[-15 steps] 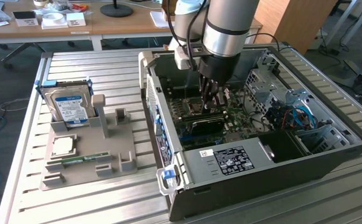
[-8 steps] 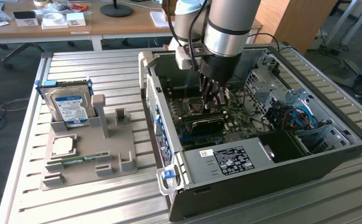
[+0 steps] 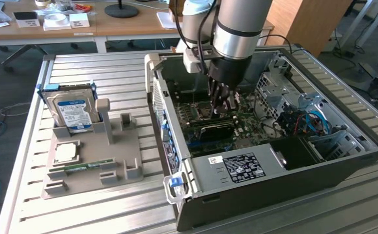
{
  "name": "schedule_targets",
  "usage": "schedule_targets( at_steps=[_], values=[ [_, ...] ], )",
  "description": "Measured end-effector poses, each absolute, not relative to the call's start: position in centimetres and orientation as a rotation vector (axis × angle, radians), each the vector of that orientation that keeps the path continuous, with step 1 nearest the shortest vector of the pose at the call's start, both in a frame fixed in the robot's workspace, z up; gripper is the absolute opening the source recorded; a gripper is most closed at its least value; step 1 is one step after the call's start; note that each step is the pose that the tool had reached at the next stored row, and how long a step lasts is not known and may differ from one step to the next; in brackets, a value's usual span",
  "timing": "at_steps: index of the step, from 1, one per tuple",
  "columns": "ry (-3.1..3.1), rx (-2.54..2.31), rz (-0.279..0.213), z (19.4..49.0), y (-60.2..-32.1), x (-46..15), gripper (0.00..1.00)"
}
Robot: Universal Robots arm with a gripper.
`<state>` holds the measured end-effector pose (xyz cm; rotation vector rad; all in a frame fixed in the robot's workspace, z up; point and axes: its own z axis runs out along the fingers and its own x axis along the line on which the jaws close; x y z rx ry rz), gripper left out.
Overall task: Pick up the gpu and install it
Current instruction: 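Press down on the gpu until it lock into place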
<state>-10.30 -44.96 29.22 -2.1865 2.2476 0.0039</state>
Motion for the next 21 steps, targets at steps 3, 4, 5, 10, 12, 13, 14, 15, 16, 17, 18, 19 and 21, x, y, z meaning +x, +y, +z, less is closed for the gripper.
schedule_targets(
  at_steps=[3,4,5,10,12,13,14,15,16,17,18,19,21],
  values=[
    [2.247,-2.187,0.004,29.21,-44.96,-10.30,0.11],
    [2.247,-2.186,0.004,29.17,-44.96,-10.33,0.11],
    [2.247,-2.186,0.004,29.12,-44.95,-10.38,0.11],
    [2.250,-2.184,0.004,28.77,-44.96,-10.45,0.11],
    [2.256,-2.177,0.004,28.62,-44.96,-10.45,0.11],
    [2.261,-2.172,0.004,28.57,-44.96,-10.45,0.11],
    [2.264,-2.170,0.004,28.57,-44.96,-10.45,0.11],
    [2.264,-2.170,0.004,28.57,-44.96,-10.45,0.11],
    [2.266,-2.168,0.004,28.56,-44.96,-10.45,0.11],
    [2.271,-2.162,0.004,28.53,-44.96,-10.46,0.11],
    [2.282,-2.150,0.004,28.51,-44.96,-10.46,0.11],
    [2.294,-2.138,0.004,28.49,-44.96,-10.46,0.11],
    [2.301,-2.131,0.004,28.49,-44.96,-10.46,0.11]
  ],
)
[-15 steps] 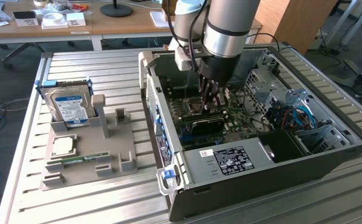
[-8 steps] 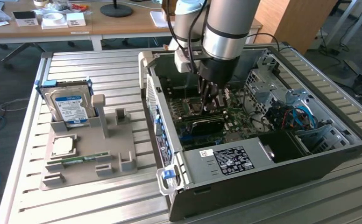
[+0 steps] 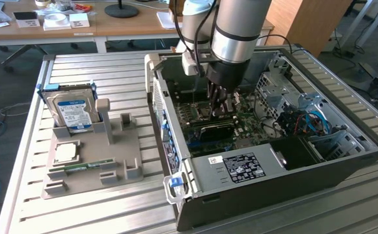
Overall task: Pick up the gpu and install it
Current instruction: 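Press down on the gpu until it lock into place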
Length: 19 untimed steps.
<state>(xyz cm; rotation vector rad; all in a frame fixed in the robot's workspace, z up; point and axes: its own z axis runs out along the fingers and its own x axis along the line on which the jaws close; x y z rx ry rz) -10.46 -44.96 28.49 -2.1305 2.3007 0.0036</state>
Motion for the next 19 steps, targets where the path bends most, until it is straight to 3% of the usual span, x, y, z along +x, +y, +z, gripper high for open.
schedule_targets(
  at_steps=[19],
  values=[
    [2.289,-2.119,0.031,27.93,-44.87,-10.47,0.11]
  ],
)
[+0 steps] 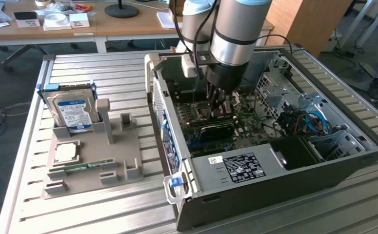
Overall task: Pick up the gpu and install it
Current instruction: 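Press down on the gpu until it lock into place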
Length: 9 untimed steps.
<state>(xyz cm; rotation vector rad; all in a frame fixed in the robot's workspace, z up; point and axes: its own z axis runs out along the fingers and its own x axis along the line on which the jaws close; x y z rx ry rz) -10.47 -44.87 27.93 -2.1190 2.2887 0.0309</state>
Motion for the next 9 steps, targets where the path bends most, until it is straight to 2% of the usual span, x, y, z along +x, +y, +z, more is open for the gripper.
schedule_targets(
  at_steps=[9],
  values=[
    [2.289,-2.119,0.030,27.57,-45.03,-10.49,0.11]
  ],
)
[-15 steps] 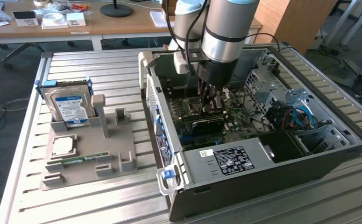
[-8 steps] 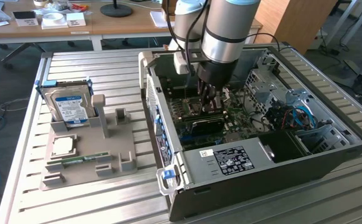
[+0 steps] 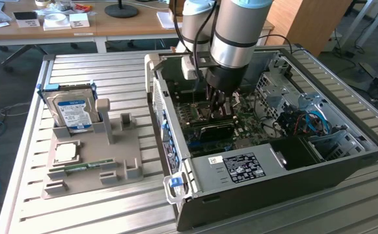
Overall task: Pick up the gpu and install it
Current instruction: 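Press down on the gpu until it lock into place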
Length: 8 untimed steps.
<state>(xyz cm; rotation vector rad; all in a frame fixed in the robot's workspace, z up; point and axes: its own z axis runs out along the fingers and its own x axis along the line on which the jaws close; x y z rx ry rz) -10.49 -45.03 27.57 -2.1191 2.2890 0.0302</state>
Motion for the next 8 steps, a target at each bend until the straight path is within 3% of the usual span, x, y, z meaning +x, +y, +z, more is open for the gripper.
schedule_targets(
  at_steps=[8],
  values=[
    [2.289,-2.119,0.030,27.48,-45.13,-10.52,0.11]
  ],
)
